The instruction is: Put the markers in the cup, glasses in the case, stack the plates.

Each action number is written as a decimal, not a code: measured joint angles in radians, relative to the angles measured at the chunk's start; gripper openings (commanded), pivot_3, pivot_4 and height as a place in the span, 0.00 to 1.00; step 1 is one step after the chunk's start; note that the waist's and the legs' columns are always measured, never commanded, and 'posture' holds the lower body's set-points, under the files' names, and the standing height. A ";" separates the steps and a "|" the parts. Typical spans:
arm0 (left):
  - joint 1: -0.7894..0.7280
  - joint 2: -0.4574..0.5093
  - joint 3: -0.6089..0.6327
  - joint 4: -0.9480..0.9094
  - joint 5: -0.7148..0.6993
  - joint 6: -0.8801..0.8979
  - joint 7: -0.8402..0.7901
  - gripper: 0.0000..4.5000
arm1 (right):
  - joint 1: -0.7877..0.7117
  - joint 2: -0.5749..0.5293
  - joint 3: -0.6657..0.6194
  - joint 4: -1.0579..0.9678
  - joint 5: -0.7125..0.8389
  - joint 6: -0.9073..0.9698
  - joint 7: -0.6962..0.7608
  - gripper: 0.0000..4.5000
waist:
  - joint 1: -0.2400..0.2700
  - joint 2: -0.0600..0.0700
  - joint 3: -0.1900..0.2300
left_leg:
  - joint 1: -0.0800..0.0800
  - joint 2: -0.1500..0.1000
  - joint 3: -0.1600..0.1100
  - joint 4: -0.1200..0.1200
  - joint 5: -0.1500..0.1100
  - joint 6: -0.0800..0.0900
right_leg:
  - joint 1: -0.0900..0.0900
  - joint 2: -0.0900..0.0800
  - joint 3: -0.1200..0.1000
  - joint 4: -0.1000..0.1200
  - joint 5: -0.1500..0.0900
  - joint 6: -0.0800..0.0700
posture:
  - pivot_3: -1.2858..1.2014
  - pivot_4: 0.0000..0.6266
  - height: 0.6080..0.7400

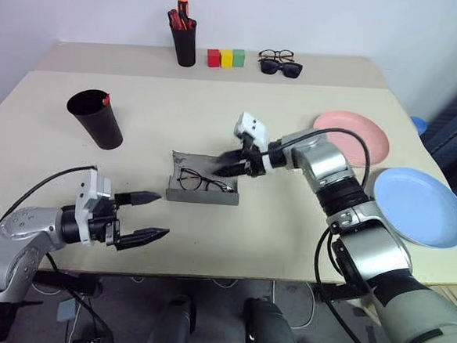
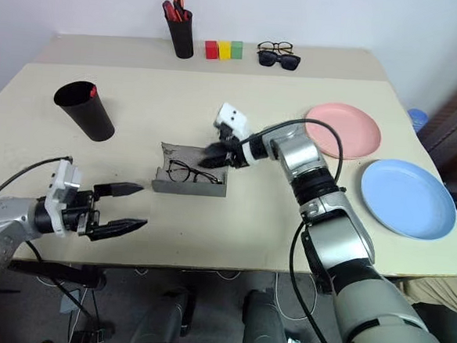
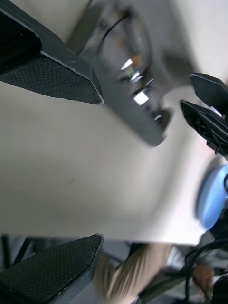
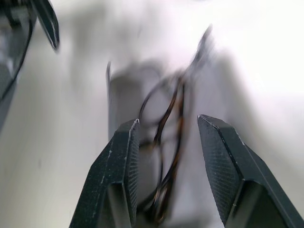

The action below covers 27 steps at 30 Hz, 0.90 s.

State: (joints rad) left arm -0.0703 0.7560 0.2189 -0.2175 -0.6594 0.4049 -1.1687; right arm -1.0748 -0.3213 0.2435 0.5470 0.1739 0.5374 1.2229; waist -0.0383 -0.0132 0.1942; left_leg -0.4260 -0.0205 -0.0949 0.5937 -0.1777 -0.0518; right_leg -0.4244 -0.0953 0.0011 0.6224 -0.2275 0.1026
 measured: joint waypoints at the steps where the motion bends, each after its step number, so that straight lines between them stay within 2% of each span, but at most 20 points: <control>1: -0.027 -0.005 -0.003 0.016 0.001 0.000 0.007 1.00 | 0.004 -0.019 -0.020 -0.058 0.018 0.040 -0.008 0.43 | 0.001 0.000 0.000 | 0.000 0.000 0.000 0.000 0.000 0.000 | 0.000 0.000 0.000 0.000 0.000 0.000 | 0.52 0.24 1.00; 5: -0.136 -0.029 -0.034 0.135 0.053 -0.040 0.021 1.00 | 0.101 -0.152 -0.132 -0.388 0.105 0.216 -0.056 0.43 | 0.011 -0.001 -0.001 | 0.000 0.000 0.000 0.000 0.000 0.000 | 0.000 0.000 0.000 0.000 0.000 0.001 | 0.52 0.24 1.00; 7: -0.210 -0.041 -0.065 0.216 0.093 -0.073 0.014 0.87 | 0.259 -0.243 -0.181 -0.580 0.109 0.226 -0.093 0.43 | 0.028 -0.003 -0.002 | 0.000 0.000 0.000 0.000 0.000 0.000 | 0.001 0.000 -0.001 0.000 -0.001 0.002 | 0.52 0.24 1.00; 8: -0.241 -0.042 -0.075 0.262 0.112 -0.091 0.010 0.80 | 0.350 -0.278 -0.192 -0.653 0.106 0.222 -0.110 0.43 | 0.030 -0.003 -0.002 | 0.000 0.000 0.001 0.000 0.000 0.000 | 0.001 0.000 -0.001 -0.001 -0.001 0.001 | 0.52 0.24 1.00; 11: -0.349 -0.049 -0.100 0.396 0.150 -0.115 -0.022 0.48 | 0.664 -0.373 -0.216 -0.839 0.074 0.152 -0.148 0.43 | 0.030 -0.003 -0.002 | -0.001 0.000 0.005 0.001 0.000 0.000 | 0.001 -0.002 0.000 -0.002 -0.002 0.000 | 0.52 0.24 1.00; 15: -0.524 -0.071 -0.151 0.586 0.208 -0.171 -0.081 0.01 | 1.035 -0.411 -0.319 -1.066 0.070 0.098 -0.207 0.43 | 0.023 -0.003 -0.001 | 0.000 0.000 0.007 0.003 0.000 0.000 | 0.002 -0.002 0.002 -0.002 -0.001 0.001 | 0.52 0.24 1.00; 18: -0.652 -0.090 -0.181 0.740 0.263 -0.224 -0.115 0.00 | 1.160 -0.394 -0.382 -1.175 0.078 0.089 -0.271 0.43 | 0.016 -0.004 -0.002 | 0.001 0.001 0.008 0.005 0.000 0.000 | 0.002 -0.002 0.003 -0.001 -0.001 0.003 | 0.52 0.24 1.00; 23: -0.873 -0.130 -0.247 1.039 0.404 -0.370 -0.114 0.00 | 1.237 -0.327 -0.434 -1.292 0.107 0.087 -0.382 0.43 | 0.028 -0.007 -0.002 | 0.000 0.001 0.008 0.005 0.000 0.001 | 0.004 -0.002 0.002 -0.003 -0.001 0.003 | 0.52 0.24 1.00; 27: -1.022 -0.163 -0.288 1.259 0.515 -0.503 -0.106 0.00 | 1.277 -0.281 -0.444 -1.306 0.107 0.017 -0.439 0.43 | 0.030 -0.010 -0.001 | -0.002 0.001 0.009 0.005 -0.001 0.001 | 0.004 -0.002 0.002 -0.007 0.000 0.004 | 0.52 0.24 1.00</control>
State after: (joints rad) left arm -1.0926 0.5933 -0.0688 1.0417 -0.1444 -0.0979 -1.2742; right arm 0.2021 -0.6018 -0.2000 -0.7592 0.2810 0.5544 0.7840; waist -0.0086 -0.0232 0.1936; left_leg -0.4279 -0.0197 -0.0860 0.5990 -0.1783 -0.0504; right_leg -0.4201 -0.0971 0.0033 0.6155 -0.2272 0.1066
